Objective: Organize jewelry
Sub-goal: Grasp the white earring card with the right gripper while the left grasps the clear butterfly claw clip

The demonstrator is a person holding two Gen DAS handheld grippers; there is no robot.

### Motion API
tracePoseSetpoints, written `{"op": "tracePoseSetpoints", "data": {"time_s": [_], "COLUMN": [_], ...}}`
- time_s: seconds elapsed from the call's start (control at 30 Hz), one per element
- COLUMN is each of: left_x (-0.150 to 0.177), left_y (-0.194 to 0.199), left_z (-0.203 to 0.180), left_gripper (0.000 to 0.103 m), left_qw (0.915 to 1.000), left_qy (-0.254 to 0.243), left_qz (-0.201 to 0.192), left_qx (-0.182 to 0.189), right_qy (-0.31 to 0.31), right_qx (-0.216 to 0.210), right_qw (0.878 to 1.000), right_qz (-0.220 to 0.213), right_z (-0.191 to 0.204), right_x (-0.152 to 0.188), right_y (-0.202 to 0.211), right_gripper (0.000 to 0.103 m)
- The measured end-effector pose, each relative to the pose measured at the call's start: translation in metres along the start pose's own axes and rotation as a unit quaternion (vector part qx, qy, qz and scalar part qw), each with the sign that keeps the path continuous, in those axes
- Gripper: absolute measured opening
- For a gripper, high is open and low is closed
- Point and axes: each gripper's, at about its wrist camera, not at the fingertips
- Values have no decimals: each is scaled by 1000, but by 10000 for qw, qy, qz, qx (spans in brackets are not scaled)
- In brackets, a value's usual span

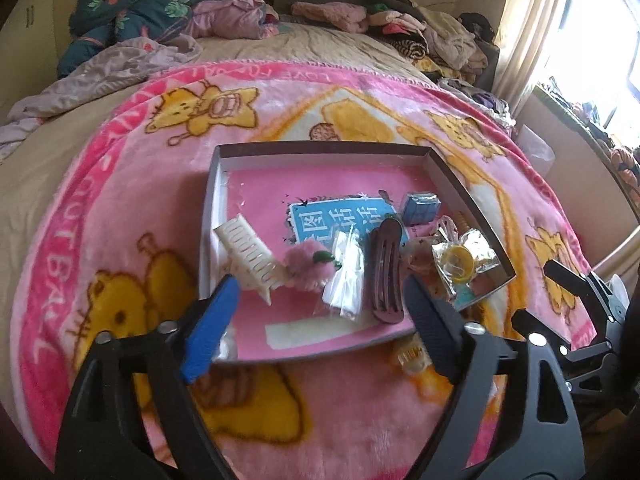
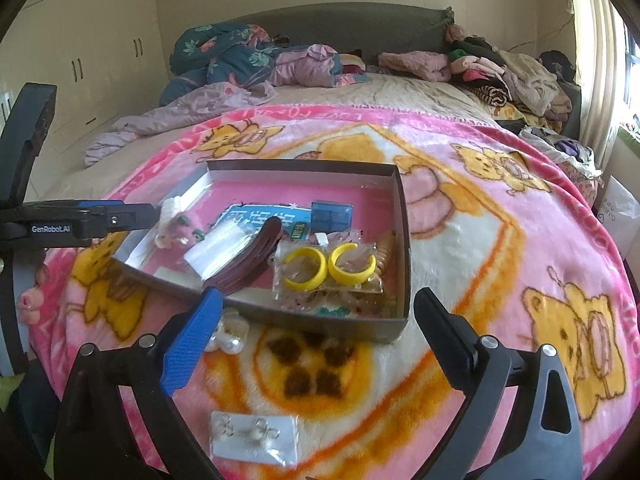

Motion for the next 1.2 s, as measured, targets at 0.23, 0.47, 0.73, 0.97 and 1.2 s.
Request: {"op": "tracePoseSetpoints", "data": {"time_s": [0.23,0.47,0.73,0.97,1.2], "left_x": [19,41,61,71,72], "left_y": [12,15,13,-1,-21], "left_z": [7,11,2,-19,-39], "left_gripper": [81,81,81,81,81], "left_qw": [9999,9998,9997,9992,9982], "left_qy": [89,138,60,-79,-53], "left_qz": [-36,64,190,381,566], "left_qx": [-47,-147,-154,-60,194], "right_qy": [73,112,129,274,350], "right_qx": [-47,-143,-194,-271,-299], "right_qw": [9999,9991,9977,9967,9967], "right_qz": [89,372,640,720,675], "right_z": [11,24,33,40,30], "right_x": [17,47,75,89,93], "right_y": [8,-2,-17,-23,-23], "right_gripper": [94,94,94,89,62]}}
Point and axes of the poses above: each gripper's, at about its wrist camera, not at the fingertips, and y roughly against the way its jaws point, z to its left, x to its underside, and after that the axes turned 5 degrees about -x, right-handed
